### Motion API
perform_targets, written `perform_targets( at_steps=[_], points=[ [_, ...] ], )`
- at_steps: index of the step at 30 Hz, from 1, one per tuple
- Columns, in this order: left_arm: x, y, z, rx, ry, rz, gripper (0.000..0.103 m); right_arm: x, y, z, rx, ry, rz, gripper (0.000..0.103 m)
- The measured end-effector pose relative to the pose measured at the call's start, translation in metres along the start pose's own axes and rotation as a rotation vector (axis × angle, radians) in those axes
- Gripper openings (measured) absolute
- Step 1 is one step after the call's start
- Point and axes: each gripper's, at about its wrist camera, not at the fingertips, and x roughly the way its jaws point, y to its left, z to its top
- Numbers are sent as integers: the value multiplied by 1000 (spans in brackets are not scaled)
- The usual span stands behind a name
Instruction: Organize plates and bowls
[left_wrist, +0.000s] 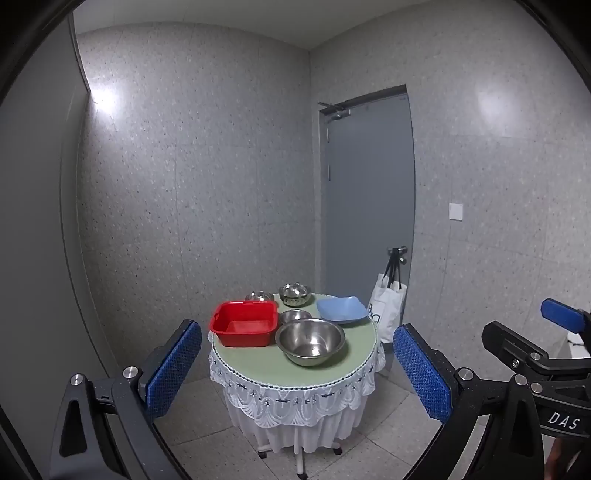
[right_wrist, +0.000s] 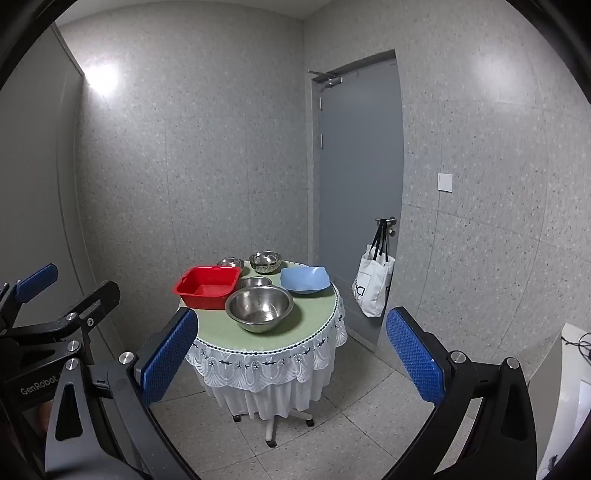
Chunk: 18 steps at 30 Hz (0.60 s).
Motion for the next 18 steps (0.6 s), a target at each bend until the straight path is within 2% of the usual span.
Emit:
perform_targets(
  at_steps=[18],
  points=[
    [-6, -5, 2, -1, 3, -4, 103, -10, -7, 0, 8, -8, 0, 103]
  ],
)
